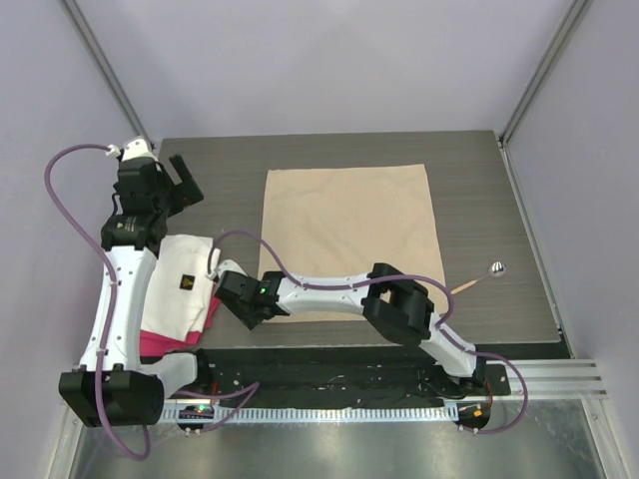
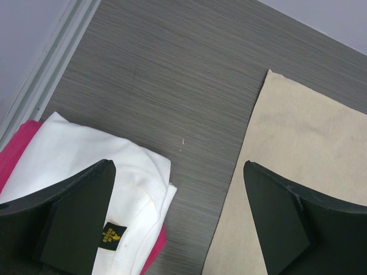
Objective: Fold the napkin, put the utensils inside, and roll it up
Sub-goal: Fold the napkin at the center of the board.
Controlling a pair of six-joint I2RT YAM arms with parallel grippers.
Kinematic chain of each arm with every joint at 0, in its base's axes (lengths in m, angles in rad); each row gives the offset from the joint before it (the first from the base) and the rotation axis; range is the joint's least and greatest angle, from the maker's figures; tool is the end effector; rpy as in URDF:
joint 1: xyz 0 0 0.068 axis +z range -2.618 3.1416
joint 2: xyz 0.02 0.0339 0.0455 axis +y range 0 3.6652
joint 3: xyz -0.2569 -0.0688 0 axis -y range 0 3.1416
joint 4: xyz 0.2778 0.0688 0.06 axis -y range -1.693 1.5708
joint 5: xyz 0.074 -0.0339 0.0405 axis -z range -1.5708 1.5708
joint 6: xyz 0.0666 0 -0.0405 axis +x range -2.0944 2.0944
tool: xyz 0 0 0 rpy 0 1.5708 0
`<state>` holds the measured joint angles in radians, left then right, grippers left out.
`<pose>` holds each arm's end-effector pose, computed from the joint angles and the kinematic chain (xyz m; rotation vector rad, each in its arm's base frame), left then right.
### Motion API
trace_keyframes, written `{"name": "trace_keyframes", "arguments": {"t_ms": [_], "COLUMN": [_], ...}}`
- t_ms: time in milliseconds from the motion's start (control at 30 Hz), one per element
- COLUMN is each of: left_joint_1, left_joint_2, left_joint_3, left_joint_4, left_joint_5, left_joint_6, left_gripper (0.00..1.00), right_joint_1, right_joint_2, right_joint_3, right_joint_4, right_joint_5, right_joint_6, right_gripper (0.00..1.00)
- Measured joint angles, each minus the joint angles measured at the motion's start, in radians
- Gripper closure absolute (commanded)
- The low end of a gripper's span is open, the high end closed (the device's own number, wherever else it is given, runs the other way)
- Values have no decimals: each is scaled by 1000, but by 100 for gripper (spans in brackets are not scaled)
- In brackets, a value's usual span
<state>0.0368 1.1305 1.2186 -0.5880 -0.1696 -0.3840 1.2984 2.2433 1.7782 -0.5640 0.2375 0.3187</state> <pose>0.3039 0.0224 0.3632 -0.5320 1.9933 -0.0386 0.1568 0.5031 0.1246 -1.1400 2.3201 0.3060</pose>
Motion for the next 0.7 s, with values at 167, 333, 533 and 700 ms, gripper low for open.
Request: {"name": "trace_keyframes", "arguments": {"t_ms": [167, 333, 533, 700], "left_joint_1": [0, 0, 0, 0], "left_joint_2": [-2, -4, -10, -13], "left_joint_3": [0, 0, 0, 0], "left_joint_4": [0, 0, 0, 0], "left_joint_5": [-11, -14, -14, -14], "left_joint_6": [0, 0, 0, 0], "left_gripper": [0, 0, 0, 0], "right_joint_1": [0, 1, 5, 5], "right_joint_2": [0, 0, 0, 0], "right_joint_3": [0, 0, -10, -21], "right_joint_4": [-2, -3, -2, 0], "right_joint_5": [-3, -10, -9, -5], "right_joint_6": [11, 21, 28, 37], "right_gripper": [57, 57, 57, 58]}}
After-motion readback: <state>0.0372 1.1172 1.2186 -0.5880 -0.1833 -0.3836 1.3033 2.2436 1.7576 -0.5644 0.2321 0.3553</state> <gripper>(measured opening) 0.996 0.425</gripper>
